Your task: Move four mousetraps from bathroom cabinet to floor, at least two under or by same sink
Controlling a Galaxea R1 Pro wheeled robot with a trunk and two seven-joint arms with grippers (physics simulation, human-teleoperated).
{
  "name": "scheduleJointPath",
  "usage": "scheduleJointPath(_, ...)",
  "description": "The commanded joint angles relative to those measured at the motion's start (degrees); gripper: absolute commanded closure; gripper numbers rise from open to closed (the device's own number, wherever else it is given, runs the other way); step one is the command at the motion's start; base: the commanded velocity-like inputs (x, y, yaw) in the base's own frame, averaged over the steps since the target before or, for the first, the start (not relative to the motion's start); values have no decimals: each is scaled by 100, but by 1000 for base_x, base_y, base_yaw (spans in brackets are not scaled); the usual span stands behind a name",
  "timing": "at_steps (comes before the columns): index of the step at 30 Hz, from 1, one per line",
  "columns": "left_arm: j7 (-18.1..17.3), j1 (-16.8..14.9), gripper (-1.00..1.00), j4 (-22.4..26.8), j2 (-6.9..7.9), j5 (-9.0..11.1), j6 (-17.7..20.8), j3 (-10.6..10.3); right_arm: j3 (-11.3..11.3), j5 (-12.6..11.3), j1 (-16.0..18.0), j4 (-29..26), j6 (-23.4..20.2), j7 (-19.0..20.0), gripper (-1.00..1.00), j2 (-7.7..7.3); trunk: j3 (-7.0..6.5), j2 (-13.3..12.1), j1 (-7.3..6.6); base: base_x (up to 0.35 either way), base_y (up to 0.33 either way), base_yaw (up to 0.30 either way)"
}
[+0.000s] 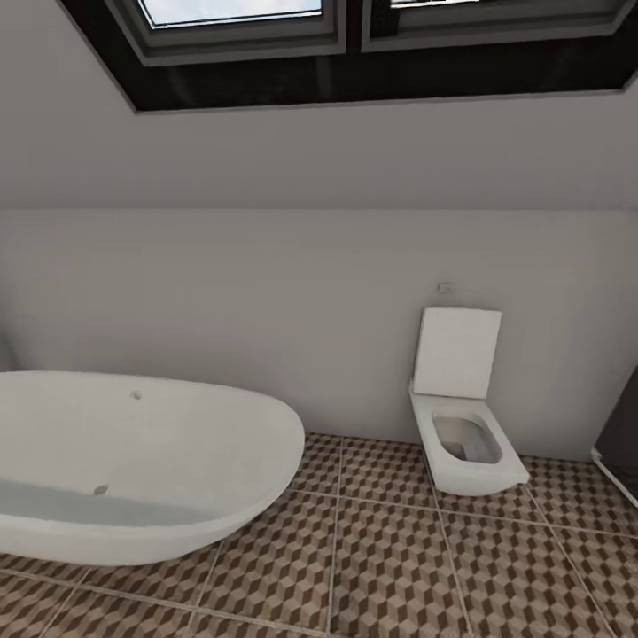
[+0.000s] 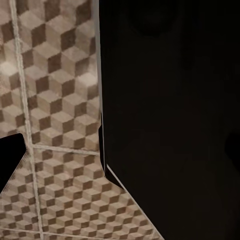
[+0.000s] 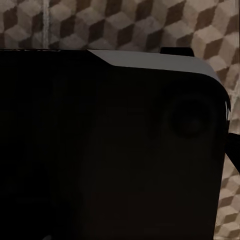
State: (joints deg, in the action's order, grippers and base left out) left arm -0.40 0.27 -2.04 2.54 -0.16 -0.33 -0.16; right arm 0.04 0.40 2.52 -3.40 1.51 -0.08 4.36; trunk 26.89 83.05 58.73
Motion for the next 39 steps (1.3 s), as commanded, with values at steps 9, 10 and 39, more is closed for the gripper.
scheduleJointPath(9,-4,0,-100,2,1,-2,-20,-1,1,4,3,6,20,0,-100,-6,4,2,0,0,0,-281)
scheduleJointPath(10,-4,0,-100,2,1,-2,-57,-3,1,4,3,6,22,0,-100,-11,4,2,0,0,0,-285)
scheduleJointPath(39,2,0,-100,21,3,-2,-608,15,5,-146,3,205,276,-36,-100,-560,4,2,0,0,0,-226)
